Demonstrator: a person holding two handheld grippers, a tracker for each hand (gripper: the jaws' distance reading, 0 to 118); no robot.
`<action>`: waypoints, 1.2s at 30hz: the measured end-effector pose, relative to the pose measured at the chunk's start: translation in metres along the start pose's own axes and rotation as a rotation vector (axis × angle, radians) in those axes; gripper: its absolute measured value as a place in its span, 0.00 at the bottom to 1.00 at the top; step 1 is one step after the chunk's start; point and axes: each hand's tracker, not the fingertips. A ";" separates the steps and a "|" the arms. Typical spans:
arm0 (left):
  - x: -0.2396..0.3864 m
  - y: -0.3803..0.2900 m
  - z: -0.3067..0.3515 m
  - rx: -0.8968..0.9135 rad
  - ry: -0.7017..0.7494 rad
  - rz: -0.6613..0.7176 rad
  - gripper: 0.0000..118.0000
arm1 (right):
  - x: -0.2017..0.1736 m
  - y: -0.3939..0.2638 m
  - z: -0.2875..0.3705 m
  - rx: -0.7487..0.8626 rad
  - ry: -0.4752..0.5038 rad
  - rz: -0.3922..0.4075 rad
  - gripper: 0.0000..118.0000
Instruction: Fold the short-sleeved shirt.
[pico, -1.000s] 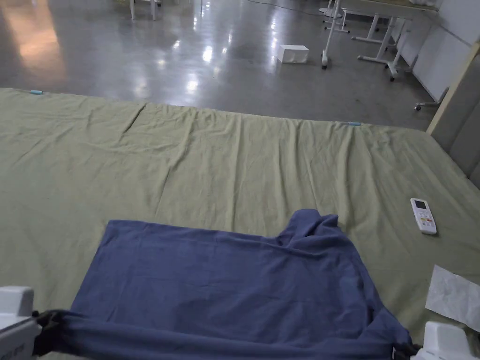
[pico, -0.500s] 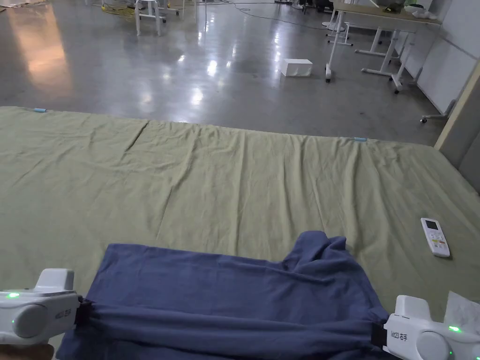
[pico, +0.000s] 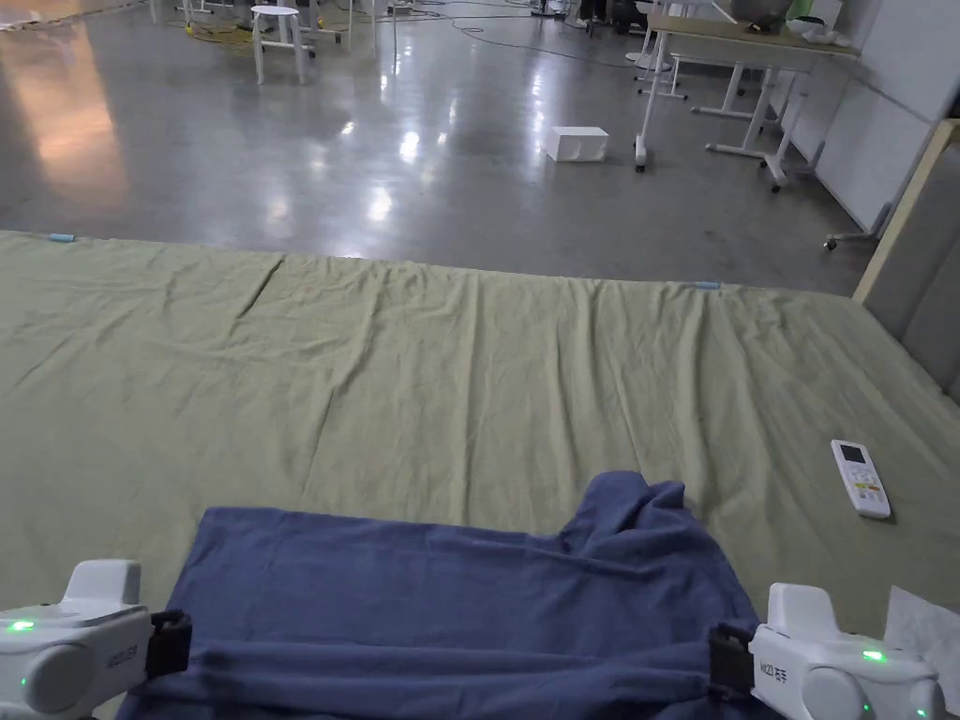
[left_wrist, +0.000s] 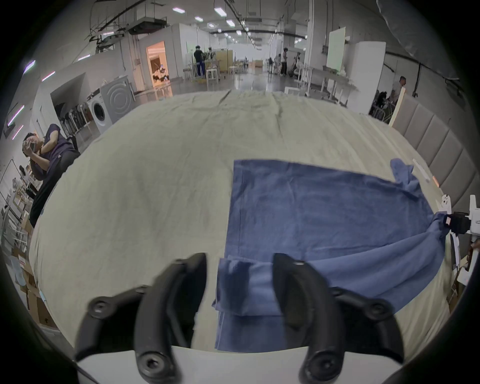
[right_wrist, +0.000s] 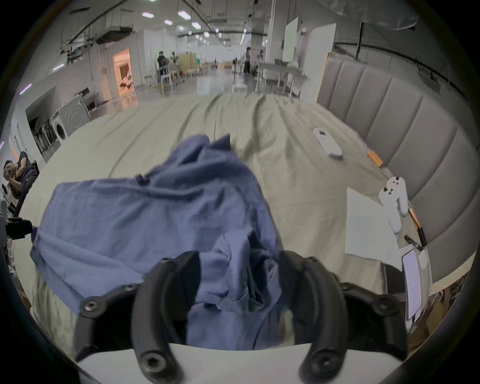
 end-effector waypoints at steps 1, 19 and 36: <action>0.001 0.002 0.008 0.041 -0.015 0.009 0.53 | -0.002 0.002 0.012 0.048 0.006 -0.002 0.64; 0.054 0.003 0.179 0.694 0.033 -0.004 0.03 | -0.076 0.012 0.183 0.826 -0.041 -0.025 0.09; 0.012 -0.033 0.117 0.286 0.008 0.004 0.00 | -0.069 -0.004 0.171 0.750 -0.037 0.001 0.00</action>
